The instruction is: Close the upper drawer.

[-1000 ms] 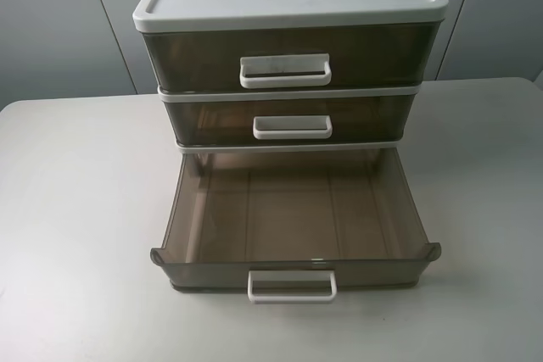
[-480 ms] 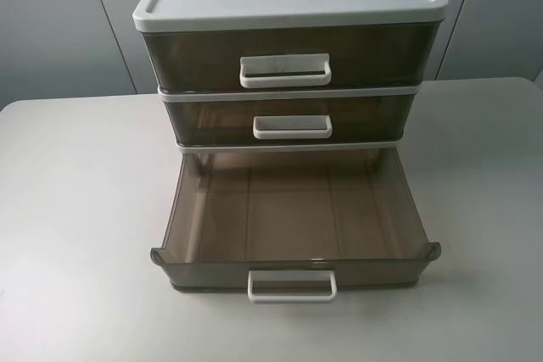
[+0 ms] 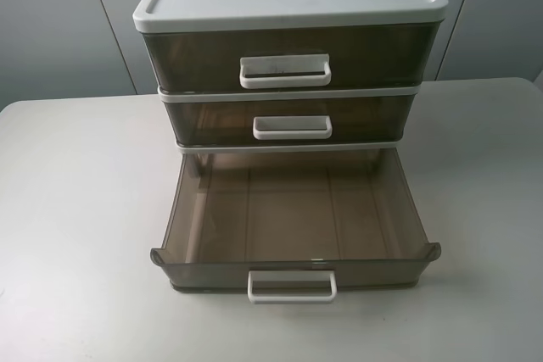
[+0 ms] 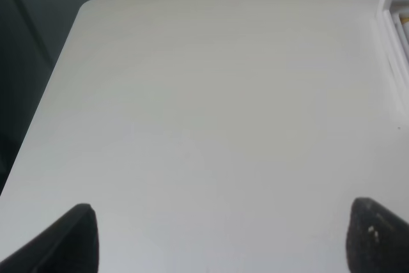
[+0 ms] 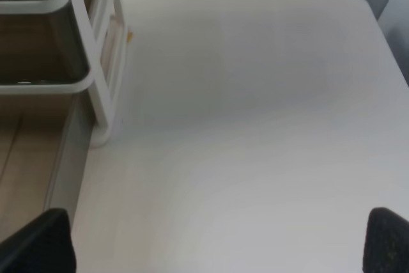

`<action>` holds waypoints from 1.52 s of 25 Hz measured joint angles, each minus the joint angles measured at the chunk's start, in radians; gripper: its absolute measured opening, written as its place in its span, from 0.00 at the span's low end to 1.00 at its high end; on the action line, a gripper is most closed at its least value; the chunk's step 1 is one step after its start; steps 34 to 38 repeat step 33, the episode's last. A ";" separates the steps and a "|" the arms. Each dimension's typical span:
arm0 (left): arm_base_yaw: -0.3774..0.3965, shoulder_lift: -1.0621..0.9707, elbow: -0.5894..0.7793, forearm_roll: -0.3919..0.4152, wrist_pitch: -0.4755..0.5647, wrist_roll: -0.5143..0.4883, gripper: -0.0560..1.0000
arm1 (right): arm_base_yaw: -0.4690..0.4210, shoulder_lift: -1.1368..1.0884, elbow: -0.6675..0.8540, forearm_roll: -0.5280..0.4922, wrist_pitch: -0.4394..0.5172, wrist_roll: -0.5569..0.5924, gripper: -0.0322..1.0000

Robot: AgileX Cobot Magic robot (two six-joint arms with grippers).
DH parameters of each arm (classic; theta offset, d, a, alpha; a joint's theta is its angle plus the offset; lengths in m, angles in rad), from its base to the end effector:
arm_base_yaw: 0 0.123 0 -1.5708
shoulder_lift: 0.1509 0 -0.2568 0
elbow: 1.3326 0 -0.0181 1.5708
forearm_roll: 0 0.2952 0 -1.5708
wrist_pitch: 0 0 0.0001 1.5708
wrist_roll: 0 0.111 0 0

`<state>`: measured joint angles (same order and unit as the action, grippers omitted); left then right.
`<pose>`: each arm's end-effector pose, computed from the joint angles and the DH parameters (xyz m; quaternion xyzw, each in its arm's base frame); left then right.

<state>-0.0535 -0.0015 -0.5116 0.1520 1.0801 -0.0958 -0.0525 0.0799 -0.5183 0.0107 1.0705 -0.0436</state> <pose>0.0779 0.0107 0.2926 -0.0222 0.8521 0.0370 0.5216 0.0911 -0.0037 0.2879 0.0038 0.8713 -0.0182 0.4905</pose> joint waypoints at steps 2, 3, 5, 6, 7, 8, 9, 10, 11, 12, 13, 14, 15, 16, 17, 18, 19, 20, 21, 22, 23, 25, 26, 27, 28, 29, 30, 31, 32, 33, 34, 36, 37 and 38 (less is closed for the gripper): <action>0.000 0.000 0.000 0.000 0.000 0.000 0.76 | 0.000 -0.028 0.007 0.000 0.015 0.002 0.69; 0.000 0.000 0.000 0.000 0.000 0.000 0.76 | 0.000 -0.037 0.007 0.000 0.017 0.004 0.69; 0.000 0.000 0.000 0.000 0.000 0.000 0.76 | 0.000 -0.056 0.007 0.000 0.017 0.009 0.69; 0.000 0.000 0.000 0.000 0.000 0.000 0.76 | 0.000 -0.065 0.007 0.000 0.017 0.009 0.69; 0.000 0.000 0.000 0.000 0.000 0.000 0.76 | 0.000 -0.070 0.007 0.000 0.017 0.013 0.69; 0.000 0.000 0.000 0.000 0.000 0.000 0.76 | 0.000 -0.075 0.007 0.000 0.017 0.013 0.69; 0.000 0.000 0.000 0.000 0.000 0.000 0.76 | 0.000 -0.077 0.007 0.000 0.017 0.016 0.69; 0.000 0.000 0.000 0.000 0.000 0.000 0.76 | 0.000 -0.078 0.007 0.000 0.017 0.015 0.69; 0.000 0.000 0.000 0.000 0.000 0.000 0.76 | 0.000 -0.078 0.007 -0.002 0.017 0.017 0.69; 0.000 0.000 0.000 0.000 0.000 0.000 0.76 | 0.000 -0.078 0.007 -0.002 0.017 0.017 0.69; 0.000 0.000 0.000 0.000 0.000 0.000 0.76 | 0.000 -0.078 0.007 -0.004 0.017 0.018 0.69; 0.000 0.000 0.000 0.000 0.000 0.000 0.76 | 0.000 -0.078 0.007 -0.004 0.017 0.019 0.69; 0.000 0.000 0.000 0.000 0.000 0.000 0.76 | 0.000 -0.078 0.007 -0.004 0.017 0.022 0.69; 0.000 0.000 0.000 0.000 0.000 0.000 0.76 | 0.000 -0.080 0.007 -0.004 0.017 0.024 0.69; 0.000 0.000 0.000 0.000 0.000 0.000 0.76 | 0.000 -0.079 0.007 -0.004 0.017 0.024 0.69; 0.000 0.000 0.000 0.000 0.000 0.000 0.76 | 0.000 -0.079 0.007 -0.011 0.017 0.024 0.69; 0.000 0.000 0.000 0.000 0.000 0.000 0.76 | 0.000 -0.079 0.007 -0.011 0.017 0.026 0.69; 0.000 0.000 0.000 0.000 0.000 0.000 0.76 | 0.000 -0.079 0.007 -0.011 0.017 0.028 0.69; 0.000 0.000 0.000 0.000 0.000 0.000 0.76 | 0.000 -0.079 0.007 -0.011 0.017 0.027 0.69; 0.000 0.000 0.000 0.000 0.000 0.000 0.76 | 0.000 -0.080 0.007 -0.011 0.017 0.028 0.69; 0.000 0.000 0.000 0.000 0.000 0.000 0.76 | 0.000 -0.080 0.007 -0.011 0.017 0.028 0.69; 0.000 0.000 0.000 0.000 0.000 0.000 0.76 | 0.000 -0.081 0.007 -0.011 0.017 0.028 0.69; 0.000 0.000 0.000 0.000 0.000 0.000 0.76 | 0.000 -0.081 0.007 -0.011 0.017 0.030 0.69; 0.000 0.000 0.000 0.000 0.000 0.000 0.76 | 0.000 -0.081 0.007 -0.011 0.017 0.030 0.69; 0.000 0.000 0.000 0.000 0.000 0.000 0.76 | 0.000 -0.081 0.007 -0.011 0.017 0.030 0.69; 0.000 0.000 0.000 0.000 0.000 0.000 0.76 | 0.000 -0.081 0.007 -0.011 0.017 0.030 0.69; 0.000 0.000 0.000 0.000 0.000 0.000 0.76 | 0.000 -0.081 0.007 -0.011 0.017 0.030 0.69; 0.000 0.000 0.000 0.000 0.000 0.000 0.76 | 0.000 -0.081 0.007 -0.011 0.017 0.030 0.69; 0.000 0.000 0.000 0.000 0.000 0.000 0.76 | 0.000 -0.081 0.007 -0.011 0.017 0.030 0.69; 0.000 0.000 0.000 0.000 0.000 0.000 0.76 | 0.000 -0.081 0.007 -0.011 0.017 0.030 0.69; 0.000 0.000 0.000 0.000 0.000 0.000 0.76 | 0.000 -0.081 0.007 -0.011 0.017 0.030 0.69; 0.000 0.000 0.000 0.000 0.000 0.000 0.76 | 0.000 -0.081 0.007 -0.011 0.017 0.030 0.69; 0.000 0.000 0.000 0.000 0.000 0.000 0.76 | 0.000 -0.081 0.007 -0.011 0.017 0.030 0.69; 0.000 0.000 0.000 0.000 0.000 0.000 0.76 | 0.000 -0.081 0.007 -0.011 0.017 0.030 0.69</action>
